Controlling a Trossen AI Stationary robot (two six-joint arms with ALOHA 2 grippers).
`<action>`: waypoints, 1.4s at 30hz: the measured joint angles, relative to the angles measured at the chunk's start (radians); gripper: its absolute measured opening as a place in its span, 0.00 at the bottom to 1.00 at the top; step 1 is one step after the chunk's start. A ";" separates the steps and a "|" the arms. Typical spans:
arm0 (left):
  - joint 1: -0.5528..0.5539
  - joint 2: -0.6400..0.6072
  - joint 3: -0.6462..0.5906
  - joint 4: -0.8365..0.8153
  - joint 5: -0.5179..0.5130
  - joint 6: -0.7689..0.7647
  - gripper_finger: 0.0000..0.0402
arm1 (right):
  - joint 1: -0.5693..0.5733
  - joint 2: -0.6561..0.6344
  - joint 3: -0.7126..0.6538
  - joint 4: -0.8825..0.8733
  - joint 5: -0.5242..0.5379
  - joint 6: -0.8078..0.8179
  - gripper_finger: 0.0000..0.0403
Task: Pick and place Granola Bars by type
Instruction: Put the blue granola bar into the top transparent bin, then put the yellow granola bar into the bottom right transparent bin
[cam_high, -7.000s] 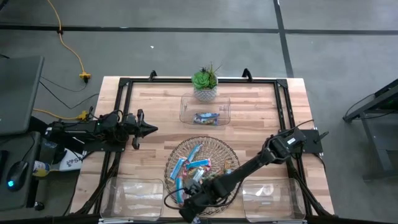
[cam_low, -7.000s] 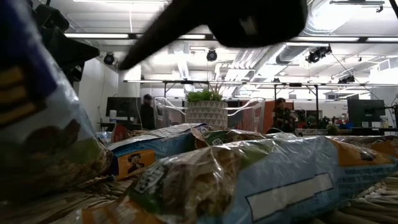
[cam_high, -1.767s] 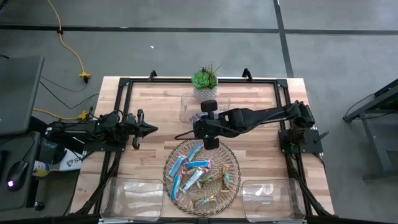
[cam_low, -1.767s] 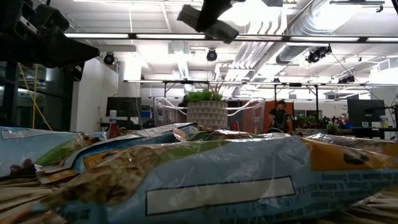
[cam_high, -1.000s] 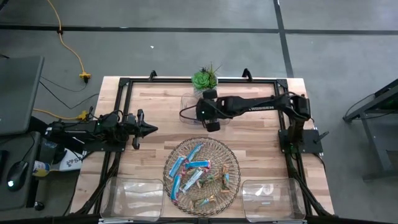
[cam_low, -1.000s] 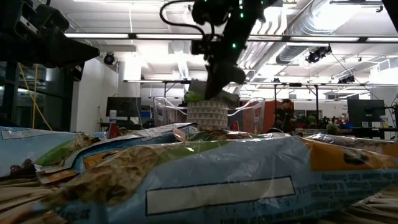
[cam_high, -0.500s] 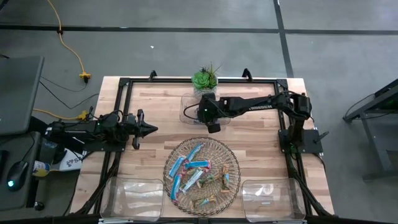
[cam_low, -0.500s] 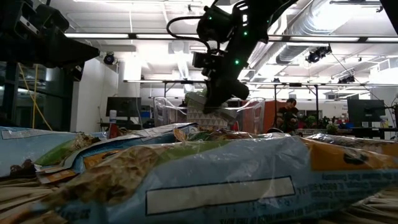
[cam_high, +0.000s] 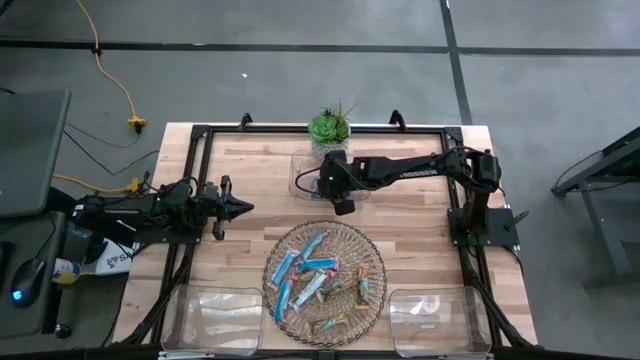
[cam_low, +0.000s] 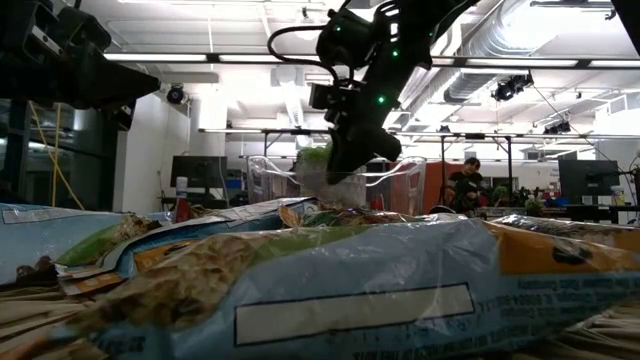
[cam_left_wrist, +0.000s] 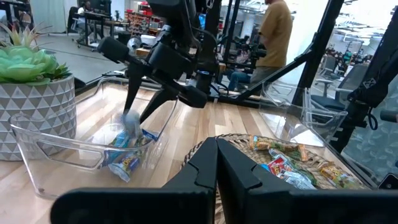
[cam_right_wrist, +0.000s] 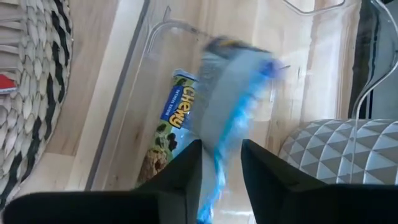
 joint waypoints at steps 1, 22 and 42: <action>0.000 0.000 0.000 0.000 0.000 0.000 0.00 | 0.000 0.000 0.000 0.000 0.000 0.000 0.26; 0.000 0.000 0.000 0.000 0.000 0.000 0.00 | 0.042 -0.004 0.163 -0.107 0.052 0.400 0.30; 0.000 0.000 0.000 0.000 0.000 0.000 0.00 | 0.263 -0.006 0.654 -0.722 -0.232 0.900 0.30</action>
